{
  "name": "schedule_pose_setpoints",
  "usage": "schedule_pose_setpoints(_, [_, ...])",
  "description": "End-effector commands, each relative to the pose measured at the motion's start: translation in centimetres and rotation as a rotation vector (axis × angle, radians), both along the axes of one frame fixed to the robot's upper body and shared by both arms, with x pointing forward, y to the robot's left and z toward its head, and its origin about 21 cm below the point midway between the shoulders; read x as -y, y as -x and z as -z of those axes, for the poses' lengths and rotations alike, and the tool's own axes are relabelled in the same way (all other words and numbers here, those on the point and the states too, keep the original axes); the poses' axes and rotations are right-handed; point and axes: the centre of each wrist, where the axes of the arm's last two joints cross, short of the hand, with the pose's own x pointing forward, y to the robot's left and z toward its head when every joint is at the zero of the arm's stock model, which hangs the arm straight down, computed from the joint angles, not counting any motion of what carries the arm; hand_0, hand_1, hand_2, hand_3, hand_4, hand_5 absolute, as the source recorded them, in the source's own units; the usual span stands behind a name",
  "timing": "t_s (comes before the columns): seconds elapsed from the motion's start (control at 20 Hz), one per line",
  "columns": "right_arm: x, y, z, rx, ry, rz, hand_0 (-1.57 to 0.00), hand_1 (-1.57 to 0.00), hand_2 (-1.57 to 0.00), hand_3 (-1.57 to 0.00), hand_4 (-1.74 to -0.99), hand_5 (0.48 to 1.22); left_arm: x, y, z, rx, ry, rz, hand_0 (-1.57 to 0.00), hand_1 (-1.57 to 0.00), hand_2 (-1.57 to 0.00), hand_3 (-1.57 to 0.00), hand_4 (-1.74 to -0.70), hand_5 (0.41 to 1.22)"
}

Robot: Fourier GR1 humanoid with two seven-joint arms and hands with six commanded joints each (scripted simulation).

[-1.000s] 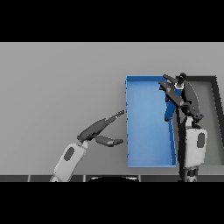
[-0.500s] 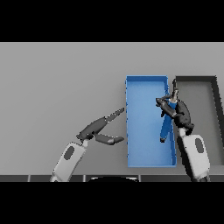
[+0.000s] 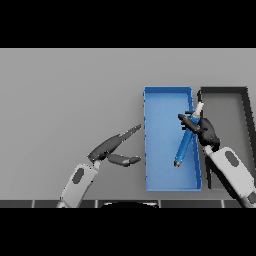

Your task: Pick up the blue pipe and place it into the blue bin.

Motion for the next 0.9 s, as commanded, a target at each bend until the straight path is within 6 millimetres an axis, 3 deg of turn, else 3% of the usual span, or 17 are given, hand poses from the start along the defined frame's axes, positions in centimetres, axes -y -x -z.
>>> schedule_pose_setpoints(0.0, [-0.1,0.1,-0.2,0.002,0.092,-0.057,-0.35,-0.34,-0.32,-0.09,-1.279,1.01,-0.1,-0.1,0.0,0.003,0.002,0.0,0.0,0.0,0.0,0.0,-0.92,0.494])
schedule_pose_setpoints(0.15, [-0.4,0.4,0.0,-0.035,0.159,-0.138,-0.18,-0.17,-0.16,-0.05,-1.219,0.87,0.4,-0.1,0.0,-0.005,-0.001,0.0,0.0,0.0,0.0,0.0,-0.93,0.495])
schedule_pose_setpoints(0.3, [-0.5,0.2,0.2,-0.081,0.226,-0.218,-0.09,-0.09,-0.08,-0.02,-1.175,0.788,-0.2,-0.1,-0.1,0.001,0.002,0.001,0.0,0.0,0.0,0.0,-0.93,0.496])
schedule_pose_setpoints(0.55, [-0.3,0.4,-0.1,-0.092,0.261,-0.242,-0.03,-0.03,-0.03,-0.01,-1.099,0.725,-0.1,-0.1,0.4,-0.008,-0.004,-0.009,0.0,0.0,0.0,0.0,-0.93,0.497])
schedule_pose_setpoints(0.85, [-0.5,0.6,0.0,-0.084,0.271,-0.304,-0.02,-0.02,-0.02,0.0,-1.084,0.714,-0.1,-1.0,-0.4,-0.002,-0.009,-0.009,0.0,0.0,0.0,0.0,-0.93,0.495])
